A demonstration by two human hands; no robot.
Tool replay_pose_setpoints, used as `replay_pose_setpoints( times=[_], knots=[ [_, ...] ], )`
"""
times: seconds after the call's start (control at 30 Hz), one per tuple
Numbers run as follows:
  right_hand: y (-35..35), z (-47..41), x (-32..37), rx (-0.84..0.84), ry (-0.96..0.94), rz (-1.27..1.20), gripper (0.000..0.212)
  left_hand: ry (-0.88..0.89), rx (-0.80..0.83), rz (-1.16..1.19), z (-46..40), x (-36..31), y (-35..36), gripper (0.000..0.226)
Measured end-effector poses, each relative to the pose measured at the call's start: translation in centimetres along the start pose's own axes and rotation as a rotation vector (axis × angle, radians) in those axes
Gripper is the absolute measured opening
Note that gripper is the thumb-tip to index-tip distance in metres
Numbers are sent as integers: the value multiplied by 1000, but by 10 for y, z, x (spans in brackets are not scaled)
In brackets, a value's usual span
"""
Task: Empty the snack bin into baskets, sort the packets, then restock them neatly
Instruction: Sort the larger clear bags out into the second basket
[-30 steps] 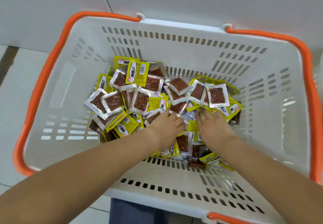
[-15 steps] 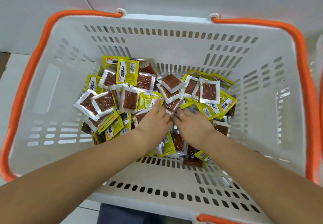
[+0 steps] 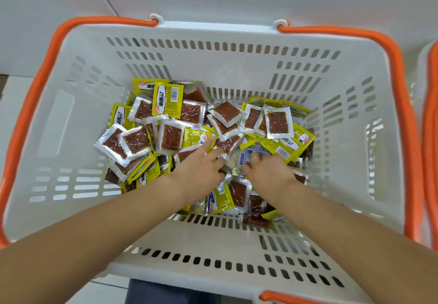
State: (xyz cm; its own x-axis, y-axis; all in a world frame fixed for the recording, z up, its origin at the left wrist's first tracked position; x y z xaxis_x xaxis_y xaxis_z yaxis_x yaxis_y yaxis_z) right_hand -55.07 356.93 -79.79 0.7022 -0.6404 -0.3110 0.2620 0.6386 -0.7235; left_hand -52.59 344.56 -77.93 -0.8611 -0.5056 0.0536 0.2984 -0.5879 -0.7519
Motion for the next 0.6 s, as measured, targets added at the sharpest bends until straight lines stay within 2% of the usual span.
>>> replay_pose_setpoints(
  times=[0.1,0.2,0.27,0.33,0.4,0.47,0.53,0.6],
  knots=[
    [2,-2,1,-7,44,-110,59,43,-19,0,2,-1,0,34],
    [6,-4,4,8,-22,-119,68,33,-264,9,14,5,-2,25],
    [5,-6,4,29,-61,-74,68,31,-400,97,22,12,-5,33],
    [-2,-6,4,29,-70,-27,63,13,-533,183,29,17,-7,35],
    [-13,-6,4,-2,-80,0,52,-8,-666,217,39,22,-17,28],
    [-24,-4,1,-36,-114,52,40,-72,-765,302,52,31,-23,7],
    [-29,-1,-3,-67,-148,116,31,-207,-842,511,66,41,-24,21],
    [-30,2,-8,-70,-166,101,30,-414,-935,788,83,53,-20,12]
  ],
)
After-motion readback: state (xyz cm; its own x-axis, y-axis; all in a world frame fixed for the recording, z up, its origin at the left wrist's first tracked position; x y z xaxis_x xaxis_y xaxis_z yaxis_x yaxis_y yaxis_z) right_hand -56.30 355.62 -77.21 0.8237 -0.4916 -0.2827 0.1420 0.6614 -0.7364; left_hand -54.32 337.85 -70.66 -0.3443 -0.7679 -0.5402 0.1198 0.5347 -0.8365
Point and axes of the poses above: each hand's wrist, its own z-axis away from the middle knuckle, its own y-axis out of the palm, x = y × z, the point moved 4 cm from there along -z, towards the middle knuckle, and after that the axes turned 11 degrees about y, right-handed, at the moved point
